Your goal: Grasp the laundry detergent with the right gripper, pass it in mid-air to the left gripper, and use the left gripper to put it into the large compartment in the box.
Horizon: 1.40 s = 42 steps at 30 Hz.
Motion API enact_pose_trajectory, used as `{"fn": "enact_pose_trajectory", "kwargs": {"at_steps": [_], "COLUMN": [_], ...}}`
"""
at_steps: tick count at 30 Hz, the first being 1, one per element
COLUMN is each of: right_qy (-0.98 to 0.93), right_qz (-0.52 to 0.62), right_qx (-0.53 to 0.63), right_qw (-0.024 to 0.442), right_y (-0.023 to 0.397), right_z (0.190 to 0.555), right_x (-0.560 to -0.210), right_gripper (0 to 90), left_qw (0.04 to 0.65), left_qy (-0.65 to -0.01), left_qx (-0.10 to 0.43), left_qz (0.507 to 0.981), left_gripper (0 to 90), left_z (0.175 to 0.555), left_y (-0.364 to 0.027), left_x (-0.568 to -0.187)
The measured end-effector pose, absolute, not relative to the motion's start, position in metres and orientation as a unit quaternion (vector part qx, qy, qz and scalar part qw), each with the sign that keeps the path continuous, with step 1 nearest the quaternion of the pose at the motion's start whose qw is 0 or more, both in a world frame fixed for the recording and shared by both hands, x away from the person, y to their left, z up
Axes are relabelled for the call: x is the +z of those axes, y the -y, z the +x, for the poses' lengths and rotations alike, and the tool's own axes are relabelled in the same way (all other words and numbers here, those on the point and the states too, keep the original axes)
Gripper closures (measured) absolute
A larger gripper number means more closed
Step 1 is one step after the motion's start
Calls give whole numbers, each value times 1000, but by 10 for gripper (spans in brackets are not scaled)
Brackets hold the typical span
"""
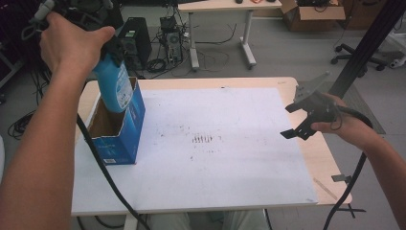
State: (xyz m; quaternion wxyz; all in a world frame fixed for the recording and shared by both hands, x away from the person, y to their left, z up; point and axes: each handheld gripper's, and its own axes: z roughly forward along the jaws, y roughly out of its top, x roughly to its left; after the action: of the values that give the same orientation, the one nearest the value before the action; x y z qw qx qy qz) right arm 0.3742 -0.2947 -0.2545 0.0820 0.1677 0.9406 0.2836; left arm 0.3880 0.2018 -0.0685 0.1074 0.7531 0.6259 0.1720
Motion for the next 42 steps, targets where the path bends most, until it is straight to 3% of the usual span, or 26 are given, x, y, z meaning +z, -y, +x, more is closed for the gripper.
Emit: {"fn": "enact_pose_trajectory", "kwargs": {"at_steps": [10, 42], "right_qy": [-939, -945], "right_qz": [174, 185], "right_qx": [284, 259], "right_qw": [82, 78], "right_y": [299, 301], "right_z": [377, 373], "right_x": [-264, -269], "right_gripper": [56, 58], "left_qw": [104, 74], "left_qy": [-662, -674], "left_qx": [180, 151], "left_qz": [720, 720], "left_gripper": [377, 376], "left_z": [395, 408], "left_y": [-225, -250], "left_x": [-91, -207]}}
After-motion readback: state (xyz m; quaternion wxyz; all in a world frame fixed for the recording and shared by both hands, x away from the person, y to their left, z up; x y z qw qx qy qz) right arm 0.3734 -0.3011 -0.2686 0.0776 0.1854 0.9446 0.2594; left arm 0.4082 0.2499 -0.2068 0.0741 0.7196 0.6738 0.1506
